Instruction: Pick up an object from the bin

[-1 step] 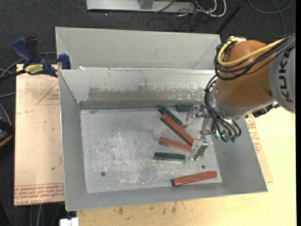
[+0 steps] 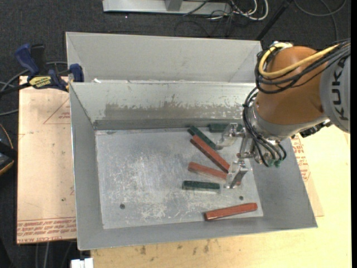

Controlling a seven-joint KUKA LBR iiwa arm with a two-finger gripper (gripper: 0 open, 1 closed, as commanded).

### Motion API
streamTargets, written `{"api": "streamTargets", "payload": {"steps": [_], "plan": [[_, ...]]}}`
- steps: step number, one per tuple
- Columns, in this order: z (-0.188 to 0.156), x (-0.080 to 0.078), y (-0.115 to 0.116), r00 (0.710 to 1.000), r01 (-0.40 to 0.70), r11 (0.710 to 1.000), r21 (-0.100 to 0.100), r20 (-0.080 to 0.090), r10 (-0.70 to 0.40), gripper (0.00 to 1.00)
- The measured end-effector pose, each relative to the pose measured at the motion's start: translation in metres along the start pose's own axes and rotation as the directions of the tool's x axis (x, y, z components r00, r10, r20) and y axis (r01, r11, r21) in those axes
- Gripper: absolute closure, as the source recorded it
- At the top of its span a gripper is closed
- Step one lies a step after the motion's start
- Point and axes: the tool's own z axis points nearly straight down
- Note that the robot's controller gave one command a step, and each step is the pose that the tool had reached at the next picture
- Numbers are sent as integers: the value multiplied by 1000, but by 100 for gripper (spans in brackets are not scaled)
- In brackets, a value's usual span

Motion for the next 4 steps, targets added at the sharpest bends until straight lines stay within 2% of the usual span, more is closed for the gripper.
{"api": "streamTargets", "payload": {"steps": [1, 2, 3, 4], "plan": [[45, -1, 34, 997, 76, 997, 0, 3, -76, 0], [63, -1, 50, 1000, -26, 1000, 0, -1, 26, 0], [103, 7, 34, 997, -77, 997, 0, -1, 77, 0], [143, 9, 41, 980, -199, 980, -2, 3, 199, 0]]}}
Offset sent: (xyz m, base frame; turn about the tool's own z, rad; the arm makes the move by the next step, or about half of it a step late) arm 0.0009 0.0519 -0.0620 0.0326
